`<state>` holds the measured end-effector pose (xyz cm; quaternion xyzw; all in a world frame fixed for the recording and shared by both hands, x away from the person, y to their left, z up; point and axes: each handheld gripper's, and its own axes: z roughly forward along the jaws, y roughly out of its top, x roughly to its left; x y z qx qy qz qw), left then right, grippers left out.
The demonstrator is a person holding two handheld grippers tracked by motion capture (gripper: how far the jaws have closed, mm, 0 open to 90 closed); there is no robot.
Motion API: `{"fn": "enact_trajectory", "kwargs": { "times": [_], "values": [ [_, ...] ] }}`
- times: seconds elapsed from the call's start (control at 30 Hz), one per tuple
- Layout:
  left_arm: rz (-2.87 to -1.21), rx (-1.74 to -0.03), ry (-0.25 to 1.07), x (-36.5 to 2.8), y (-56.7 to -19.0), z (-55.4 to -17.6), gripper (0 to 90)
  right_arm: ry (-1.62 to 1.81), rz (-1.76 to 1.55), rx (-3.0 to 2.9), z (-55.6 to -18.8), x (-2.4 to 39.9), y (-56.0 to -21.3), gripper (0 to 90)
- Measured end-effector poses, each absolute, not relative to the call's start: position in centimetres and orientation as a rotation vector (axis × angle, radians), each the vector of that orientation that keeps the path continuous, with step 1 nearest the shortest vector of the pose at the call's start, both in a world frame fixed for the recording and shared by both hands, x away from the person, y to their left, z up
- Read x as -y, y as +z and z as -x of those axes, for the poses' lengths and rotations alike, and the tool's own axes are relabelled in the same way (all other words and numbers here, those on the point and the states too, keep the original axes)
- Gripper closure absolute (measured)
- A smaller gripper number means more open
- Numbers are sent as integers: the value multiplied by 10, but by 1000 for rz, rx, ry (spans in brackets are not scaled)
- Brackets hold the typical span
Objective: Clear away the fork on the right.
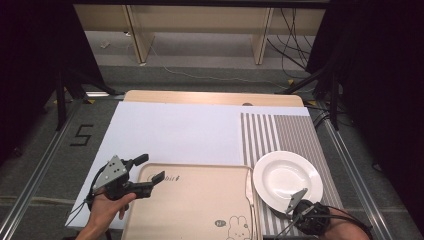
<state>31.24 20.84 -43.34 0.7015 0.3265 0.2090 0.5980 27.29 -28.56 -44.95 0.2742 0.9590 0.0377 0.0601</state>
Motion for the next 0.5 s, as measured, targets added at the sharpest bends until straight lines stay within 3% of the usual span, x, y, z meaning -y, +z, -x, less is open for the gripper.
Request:
{"fn": "enact_trajectory", "kwargs": {
  "times": [0.5],
  "values": [
    [-1624,-771,481,-211,-433,-313,178,273,-723,-2939,-273,261,-439,855]
  ]
}}
